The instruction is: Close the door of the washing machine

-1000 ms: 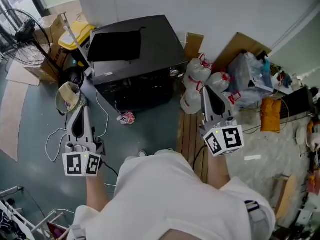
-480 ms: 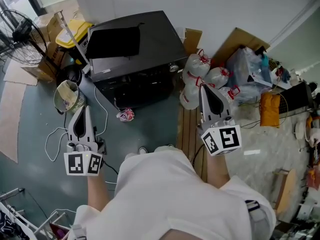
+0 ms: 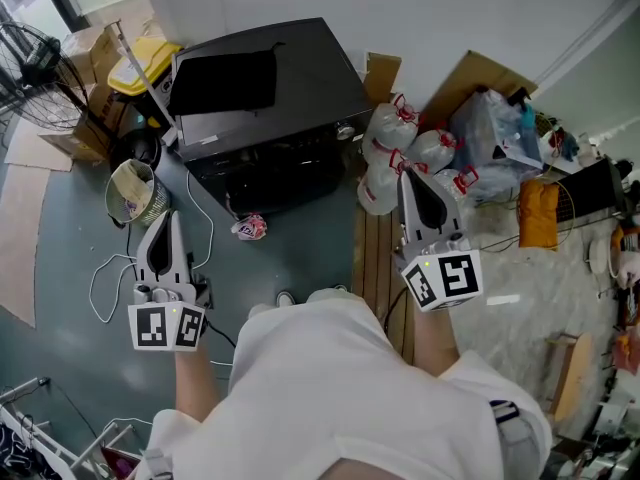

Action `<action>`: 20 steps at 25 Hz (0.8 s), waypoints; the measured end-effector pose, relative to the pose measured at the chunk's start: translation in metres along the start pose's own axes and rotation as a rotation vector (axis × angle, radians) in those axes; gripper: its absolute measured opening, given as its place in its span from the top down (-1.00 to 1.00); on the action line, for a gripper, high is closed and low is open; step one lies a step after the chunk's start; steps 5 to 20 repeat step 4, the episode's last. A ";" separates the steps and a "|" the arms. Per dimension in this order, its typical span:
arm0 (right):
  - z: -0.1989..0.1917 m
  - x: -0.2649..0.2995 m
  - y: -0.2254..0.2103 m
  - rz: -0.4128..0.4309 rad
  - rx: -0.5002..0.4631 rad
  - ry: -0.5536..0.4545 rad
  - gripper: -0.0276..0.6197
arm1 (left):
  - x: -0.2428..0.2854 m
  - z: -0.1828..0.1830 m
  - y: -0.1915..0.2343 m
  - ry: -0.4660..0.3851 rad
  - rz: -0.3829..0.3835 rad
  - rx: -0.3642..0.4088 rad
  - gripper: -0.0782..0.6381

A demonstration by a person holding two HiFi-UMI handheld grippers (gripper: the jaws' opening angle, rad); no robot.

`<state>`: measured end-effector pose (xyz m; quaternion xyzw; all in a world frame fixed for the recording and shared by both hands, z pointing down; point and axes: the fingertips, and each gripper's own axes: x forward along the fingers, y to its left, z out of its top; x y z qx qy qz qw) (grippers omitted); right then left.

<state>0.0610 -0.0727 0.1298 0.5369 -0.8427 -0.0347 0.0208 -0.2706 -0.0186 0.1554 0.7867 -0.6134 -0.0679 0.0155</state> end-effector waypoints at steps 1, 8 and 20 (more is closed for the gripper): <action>0.000 0.000 0.000 0.002 -0.002 -0.002 0.92 | 0.000 0.000 0.000 0.000 -0.001 0.000 0.77; 0.002 -0.002 0.001 0.010 -0.012 -0.006 0.92 | 0.000 0.000 -0.002 -0.001 -0.004 0.000 0.77; 0.002 -0.002 0.001 0.010 -0.012 -0.006 0.92 | 0.000 0.000 -0.002 -0.001 -0.004 0.000 0.77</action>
